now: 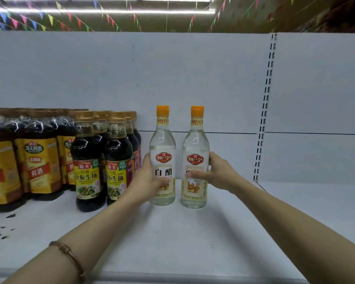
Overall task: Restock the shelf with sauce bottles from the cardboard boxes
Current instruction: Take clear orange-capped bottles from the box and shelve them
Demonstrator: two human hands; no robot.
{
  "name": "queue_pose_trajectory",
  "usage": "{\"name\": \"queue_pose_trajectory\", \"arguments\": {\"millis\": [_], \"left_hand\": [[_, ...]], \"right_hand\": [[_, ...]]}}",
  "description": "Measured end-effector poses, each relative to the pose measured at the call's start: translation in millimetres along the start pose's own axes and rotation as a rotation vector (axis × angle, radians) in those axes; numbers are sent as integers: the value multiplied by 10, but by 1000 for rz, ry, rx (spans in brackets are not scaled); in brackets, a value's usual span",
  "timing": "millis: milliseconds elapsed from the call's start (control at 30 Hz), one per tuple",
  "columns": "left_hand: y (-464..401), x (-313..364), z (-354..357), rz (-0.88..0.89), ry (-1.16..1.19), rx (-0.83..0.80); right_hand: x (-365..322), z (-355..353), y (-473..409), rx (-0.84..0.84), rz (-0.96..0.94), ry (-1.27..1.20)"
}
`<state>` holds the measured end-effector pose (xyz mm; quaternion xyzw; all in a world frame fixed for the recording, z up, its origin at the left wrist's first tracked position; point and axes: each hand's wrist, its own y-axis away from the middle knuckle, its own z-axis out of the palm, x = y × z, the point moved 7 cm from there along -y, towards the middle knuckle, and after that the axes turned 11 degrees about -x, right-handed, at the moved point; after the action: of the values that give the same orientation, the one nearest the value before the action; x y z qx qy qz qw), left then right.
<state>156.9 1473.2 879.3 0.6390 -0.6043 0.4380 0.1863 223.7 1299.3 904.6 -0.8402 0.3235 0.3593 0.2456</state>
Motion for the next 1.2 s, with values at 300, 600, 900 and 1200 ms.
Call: {"name": "queue_pose_trajectory", "arguments": {"millis": [300, 600, 900, 1200], "left_hand": [[-364, -61, 98, -154, -101, 175], [-599, -125, 66, -187, -189, 253], [-753, -276, 18, -236, -230, 298], [-853, -318, 32, -255, -265, 315]], "right_hand": [[243, -37, -581, 66, 63, 63], [368, -56, -853, 189, 57, 32], [424, 11, -1058, 245, 71, 119], [416, 14, -1107, 234, 60, 101]]}}
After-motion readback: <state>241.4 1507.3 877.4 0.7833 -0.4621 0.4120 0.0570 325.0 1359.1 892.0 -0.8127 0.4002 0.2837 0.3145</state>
